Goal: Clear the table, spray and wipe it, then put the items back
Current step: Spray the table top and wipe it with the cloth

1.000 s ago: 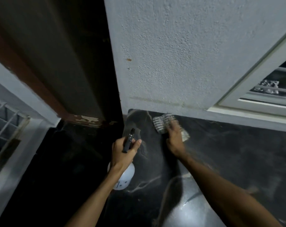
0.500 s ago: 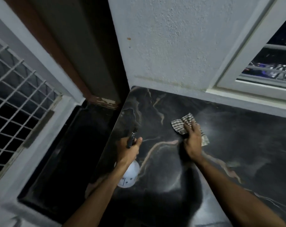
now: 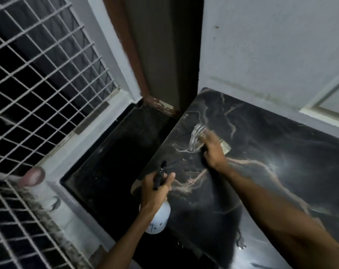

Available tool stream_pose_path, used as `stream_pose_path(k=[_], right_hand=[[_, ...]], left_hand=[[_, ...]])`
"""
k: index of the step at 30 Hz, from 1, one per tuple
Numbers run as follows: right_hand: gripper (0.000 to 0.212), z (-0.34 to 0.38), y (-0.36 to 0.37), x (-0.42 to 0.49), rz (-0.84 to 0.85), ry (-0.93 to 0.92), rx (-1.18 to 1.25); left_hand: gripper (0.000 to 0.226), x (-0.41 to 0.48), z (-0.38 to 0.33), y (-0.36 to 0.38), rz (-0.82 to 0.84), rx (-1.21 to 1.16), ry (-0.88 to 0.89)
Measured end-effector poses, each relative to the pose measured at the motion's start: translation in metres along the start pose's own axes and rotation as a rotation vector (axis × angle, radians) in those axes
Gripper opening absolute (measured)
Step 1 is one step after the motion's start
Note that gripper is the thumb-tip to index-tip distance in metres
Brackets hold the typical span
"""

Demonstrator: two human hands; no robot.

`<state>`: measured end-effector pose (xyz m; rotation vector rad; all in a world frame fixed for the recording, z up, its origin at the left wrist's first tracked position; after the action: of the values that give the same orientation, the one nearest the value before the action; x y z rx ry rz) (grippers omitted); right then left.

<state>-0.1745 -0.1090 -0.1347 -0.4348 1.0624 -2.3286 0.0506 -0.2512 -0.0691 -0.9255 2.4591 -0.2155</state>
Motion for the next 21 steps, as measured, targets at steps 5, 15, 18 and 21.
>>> stream_pose_path(k=[5, 15, 18, 21], right_hand=[[0.065, 0.071, 0.052, 0.023, 0.026, 0.03, -0.038], [0.068, 0.064, 0.061, 0.067, -0.033, -0.033, -0.129], [0.065, 0.125, 0.111, -0.025, 0.158, -0.353, -0.071], [0.073, 0.133, 0.119, -0.056, 0.304, -0.492, -0.085]], left_hand=[[0.035, 0.012, 0.018, -0.048, -0.047, -0.003, 0.053], [0.026, 0.006, 0.054, -0.09, -0.073, -0.055, 0.064], [0.025, -0.003, 0.064, -0.087, -0.097, -0.083, 0.039], [0.025, -0.011, 0.065, -0.073, -0.11, -0.098, 0.01]])
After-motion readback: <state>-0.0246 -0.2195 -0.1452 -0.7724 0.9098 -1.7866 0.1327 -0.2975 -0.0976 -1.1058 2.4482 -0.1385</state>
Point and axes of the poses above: each hand's wrist, its own x-axis towards the middle knuckle, its own y-axis out of the palm, z = x × y, the point moved 7 cm from there along x, towards the middle knuckle, and after that the axes turned 2 degrees about -z, right-handed, at the moved point
